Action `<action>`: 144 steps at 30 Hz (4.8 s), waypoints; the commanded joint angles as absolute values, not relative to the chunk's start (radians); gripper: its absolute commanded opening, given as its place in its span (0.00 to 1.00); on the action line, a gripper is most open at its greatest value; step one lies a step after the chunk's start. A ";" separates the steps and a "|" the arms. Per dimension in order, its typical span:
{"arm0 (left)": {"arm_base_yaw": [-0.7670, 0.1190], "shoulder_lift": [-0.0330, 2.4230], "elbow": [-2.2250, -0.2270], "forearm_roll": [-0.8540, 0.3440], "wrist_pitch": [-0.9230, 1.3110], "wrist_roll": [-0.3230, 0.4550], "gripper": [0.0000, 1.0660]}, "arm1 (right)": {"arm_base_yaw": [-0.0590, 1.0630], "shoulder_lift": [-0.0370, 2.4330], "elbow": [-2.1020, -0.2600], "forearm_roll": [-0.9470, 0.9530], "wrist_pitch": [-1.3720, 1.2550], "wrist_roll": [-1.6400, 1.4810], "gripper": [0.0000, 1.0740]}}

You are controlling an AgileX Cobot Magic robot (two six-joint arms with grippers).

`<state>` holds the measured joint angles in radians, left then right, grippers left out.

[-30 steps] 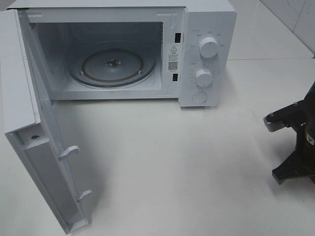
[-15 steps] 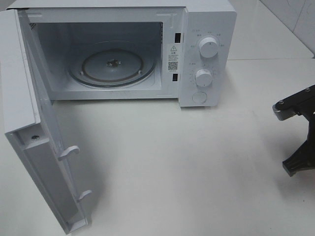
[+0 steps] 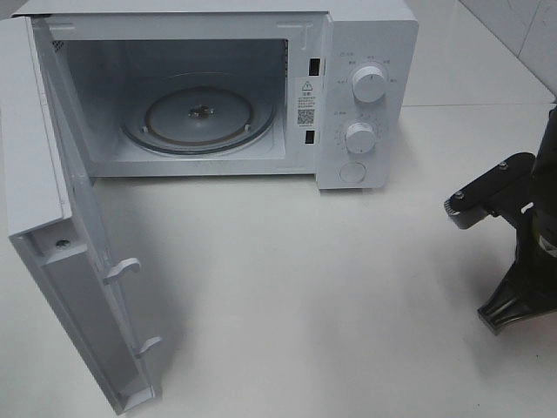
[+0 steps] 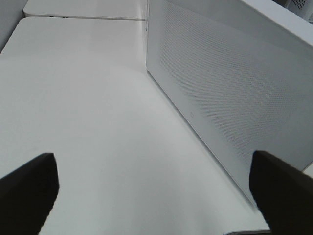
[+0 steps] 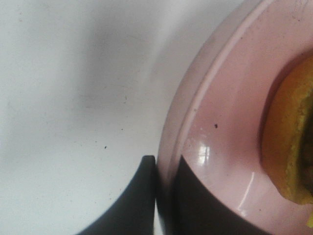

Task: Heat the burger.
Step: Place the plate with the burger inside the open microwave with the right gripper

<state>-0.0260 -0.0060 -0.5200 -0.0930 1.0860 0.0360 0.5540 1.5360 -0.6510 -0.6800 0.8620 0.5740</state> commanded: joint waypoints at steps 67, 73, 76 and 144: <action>-0.022 -0.024 -0.517 -0.097 1.073 0.030 0.92 | 1.215 1.526 -0.653 -0.899 0.764 0.328 0.01; -0.022 -0.024 -0.517 -0.097 1.073 0.030 0.92 | 1.214 1.526 -0.653 -0.925 0.680 0.279 0.01; -0.022 -0.024 -0.517 -0.097 1.073 0.030 0.92 | 1.212 1.526 -0.653 -0.927 0.643 0.225 0.01; -0.022 -0.024 -0.517 -0.097 1.073 0.030 0.92 | 0.711 1.526 -0.735 -0.158 0.160 -1.388 0.00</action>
<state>-0.0260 -0.0060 -0.5200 -0.0930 1.0860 0.0360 0.7160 1.5350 -0.7180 -0.1420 0.2510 -1.3880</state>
